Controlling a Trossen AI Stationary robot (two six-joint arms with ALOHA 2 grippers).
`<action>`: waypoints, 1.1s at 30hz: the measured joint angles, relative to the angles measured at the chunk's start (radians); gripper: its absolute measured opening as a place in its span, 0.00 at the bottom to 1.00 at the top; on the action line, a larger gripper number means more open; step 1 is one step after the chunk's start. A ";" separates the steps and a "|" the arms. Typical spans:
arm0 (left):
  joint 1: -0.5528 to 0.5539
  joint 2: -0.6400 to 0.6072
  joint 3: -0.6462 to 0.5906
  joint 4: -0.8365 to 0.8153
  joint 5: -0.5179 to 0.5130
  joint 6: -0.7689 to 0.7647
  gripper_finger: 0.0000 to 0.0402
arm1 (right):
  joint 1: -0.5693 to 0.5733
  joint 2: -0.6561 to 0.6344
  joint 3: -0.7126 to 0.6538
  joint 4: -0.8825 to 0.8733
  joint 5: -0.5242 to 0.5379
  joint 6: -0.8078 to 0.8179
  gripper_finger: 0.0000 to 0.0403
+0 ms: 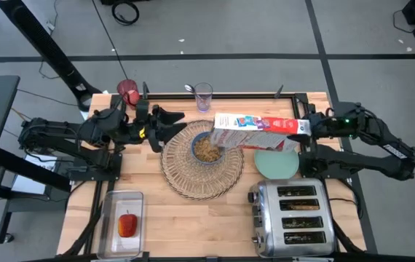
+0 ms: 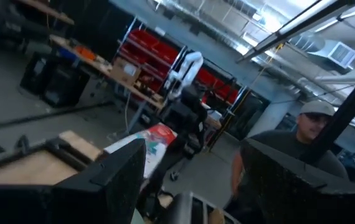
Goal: Arrange a breakfast setting
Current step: Pour the cereal from the white cereal box into the blue bowl
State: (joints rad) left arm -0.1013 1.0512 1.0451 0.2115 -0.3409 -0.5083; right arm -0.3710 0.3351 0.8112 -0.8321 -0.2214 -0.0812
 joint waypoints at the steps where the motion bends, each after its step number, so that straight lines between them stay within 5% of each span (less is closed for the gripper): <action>1: 0.000 0.000 0.000 0.017 0.000 0.023 0.67 | 0.000 -0.008 0.000 0.006 -0.006 0.016 0.52; 14: -0.003 0.024 0.002 0.195 -0.008 0.183 0.67 | 0.000 -0.108 0.000 0.200 -0.062 0.244 0.52; 20: 0.004 0.034 0.003 0.277 -0.068 0.299 0.67 | 0.000 -0.112 0.000 0.386 -0.040 0.326 0.52; 33: 0.015 0.055 0.002 0.310 -0.029 0.373 0.79 | 0.000 -0.017 0.000 0.920 0.062 0.452 0.52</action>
State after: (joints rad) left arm -0.0860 1.1059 1.0472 0.5217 -0.3695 -0.1358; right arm -0.3710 0.3183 0.8116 0.0883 -0.1592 0.3710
